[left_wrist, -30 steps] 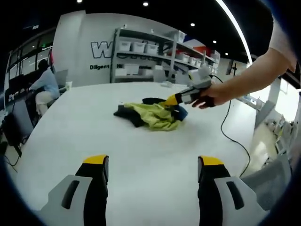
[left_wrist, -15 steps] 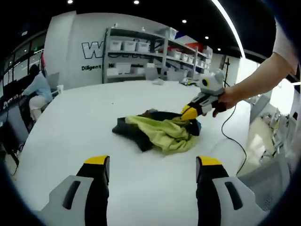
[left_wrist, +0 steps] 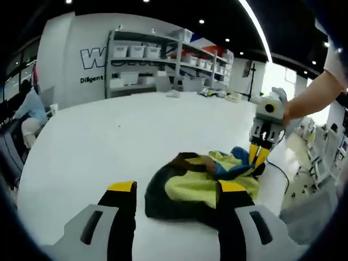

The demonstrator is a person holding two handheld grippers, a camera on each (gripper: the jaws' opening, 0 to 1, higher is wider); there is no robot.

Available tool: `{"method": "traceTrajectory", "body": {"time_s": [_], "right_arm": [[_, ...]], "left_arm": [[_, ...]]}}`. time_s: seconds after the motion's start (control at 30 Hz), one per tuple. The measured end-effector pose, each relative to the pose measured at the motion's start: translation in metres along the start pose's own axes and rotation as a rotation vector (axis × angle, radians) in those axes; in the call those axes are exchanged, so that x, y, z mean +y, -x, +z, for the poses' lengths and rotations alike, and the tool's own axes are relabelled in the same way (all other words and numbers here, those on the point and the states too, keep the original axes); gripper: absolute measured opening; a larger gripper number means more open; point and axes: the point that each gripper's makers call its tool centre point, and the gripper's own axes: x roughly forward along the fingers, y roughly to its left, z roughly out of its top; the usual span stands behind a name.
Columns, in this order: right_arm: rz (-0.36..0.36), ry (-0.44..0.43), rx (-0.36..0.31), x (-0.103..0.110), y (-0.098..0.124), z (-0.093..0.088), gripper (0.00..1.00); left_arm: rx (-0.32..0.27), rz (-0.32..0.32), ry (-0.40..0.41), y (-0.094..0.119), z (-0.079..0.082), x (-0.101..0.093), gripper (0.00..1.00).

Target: Fold the garment on the visible template until the final outline fits inside the template.

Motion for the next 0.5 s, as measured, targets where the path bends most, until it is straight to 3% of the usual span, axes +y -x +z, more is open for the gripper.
{"method": "traceTrajectory", "body": {"time_s": [0.17, 0.3, 0.5], "right_arm": [[0.013, 0.026, 0.022, 0.008, 0.006, -0.004, 0.00], [-0.002, 0.026, 0.025, 0.005, 0.010, -0.006, 0.00], [-0.049, 0.010, 0.011, -0.005, 0.020, -0.009, 0.00]], "left_arm": [[0.030, -0.046, 0.014, -0.034, 0.003, 0.006, 0.44], [0.111, -0.104, -0.009, -0.055, -0.009, -0.001, 0.25], [0.176, -0.137, -0.009, -0.081, -0.019, -0.001, 0.27]]}}
